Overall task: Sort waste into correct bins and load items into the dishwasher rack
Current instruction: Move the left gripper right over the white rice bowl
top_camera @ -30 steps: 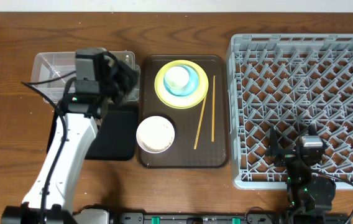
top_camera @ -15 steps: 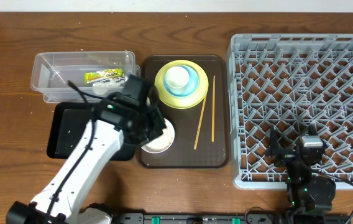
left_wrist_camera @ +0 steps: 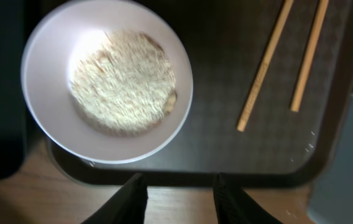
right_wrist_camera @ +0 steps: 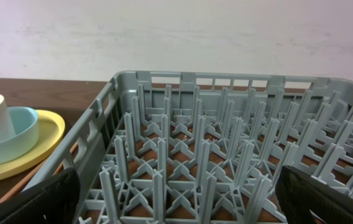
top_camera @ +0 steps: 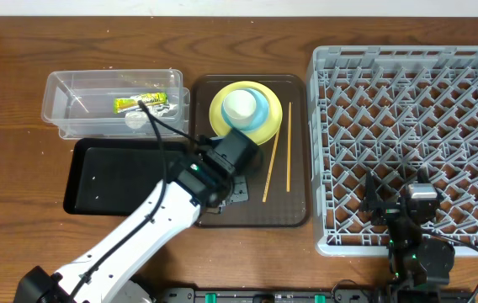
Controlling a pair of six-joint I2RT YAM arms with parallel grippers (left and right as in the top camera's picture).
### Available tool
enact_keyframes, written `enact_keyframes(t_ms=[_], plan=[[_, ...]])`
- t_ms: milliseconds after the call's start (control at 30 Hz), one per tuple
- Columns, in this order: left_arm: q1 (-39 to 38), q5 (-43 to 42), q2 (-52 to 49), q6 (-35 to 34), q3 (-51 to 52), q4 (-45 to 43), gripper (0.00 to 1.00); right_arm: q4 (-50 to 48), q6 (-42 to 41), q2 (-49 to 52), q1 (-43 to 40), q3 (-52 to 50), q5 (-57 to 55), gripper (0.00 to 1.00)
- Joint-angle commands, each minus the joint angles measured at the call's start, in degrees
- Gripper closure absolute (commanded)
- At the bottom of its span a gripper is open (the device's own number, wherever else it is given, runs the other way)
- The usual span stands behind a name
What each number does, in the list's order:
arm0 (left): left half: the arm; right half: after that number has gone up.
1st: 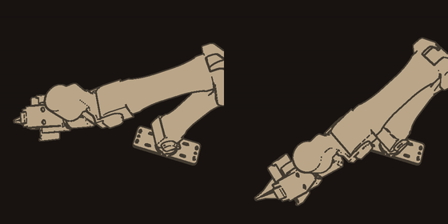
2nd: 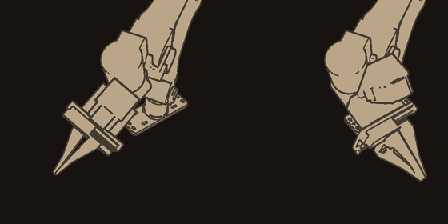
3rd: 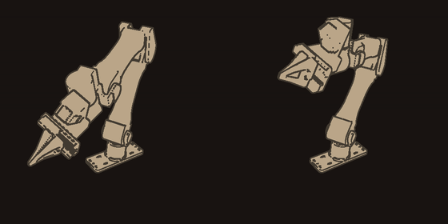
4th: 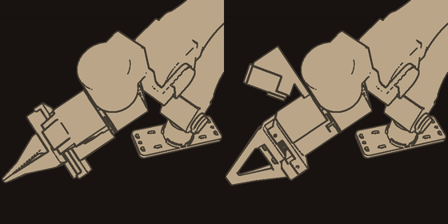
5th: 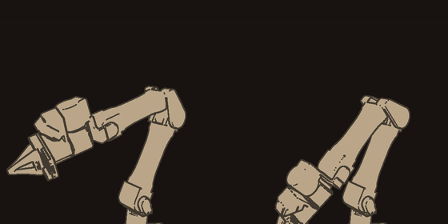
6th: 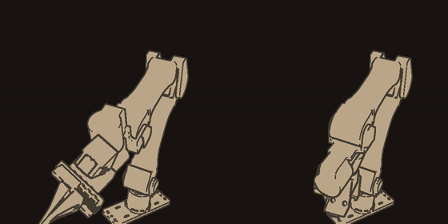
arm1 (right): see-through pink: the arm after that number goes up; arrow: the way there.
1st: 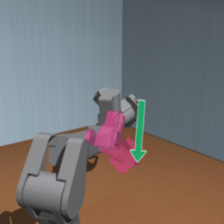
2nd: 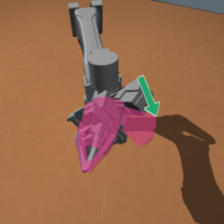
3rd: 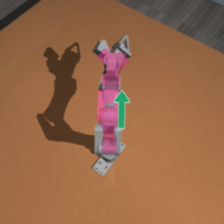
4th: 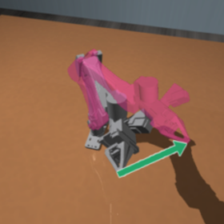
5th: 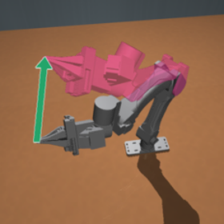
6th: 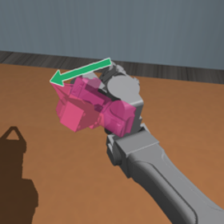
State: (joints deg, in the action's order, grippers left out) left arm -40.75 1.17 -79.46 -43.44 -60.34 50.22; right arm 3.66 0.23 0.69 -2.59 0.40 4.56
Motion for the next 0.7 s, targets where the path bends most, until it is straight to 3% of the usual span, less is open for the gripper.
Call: enact_keyframes(t_ms=[0, 300, 667], plan=[[-2.1, 9.4, -0.6, 0.4, 0.1, -0.4, 0.61, 0.2, -0.6, -0.3, -0.5, -0.1, 0.4, 0.01], [-4.0, 10.3, -4.3, 5.4, 0.1, -3.7, 0.61, 0.2, -0.6, -0.3, -0.5, -0.1, 0.4, 0.01], [-4.0, 10.3, -10.8, 5.6, 0.1, -6.0, 0.66, 0.2, -0.6, -0.3, -0.5, -0.1, 0.4, 0.01]])
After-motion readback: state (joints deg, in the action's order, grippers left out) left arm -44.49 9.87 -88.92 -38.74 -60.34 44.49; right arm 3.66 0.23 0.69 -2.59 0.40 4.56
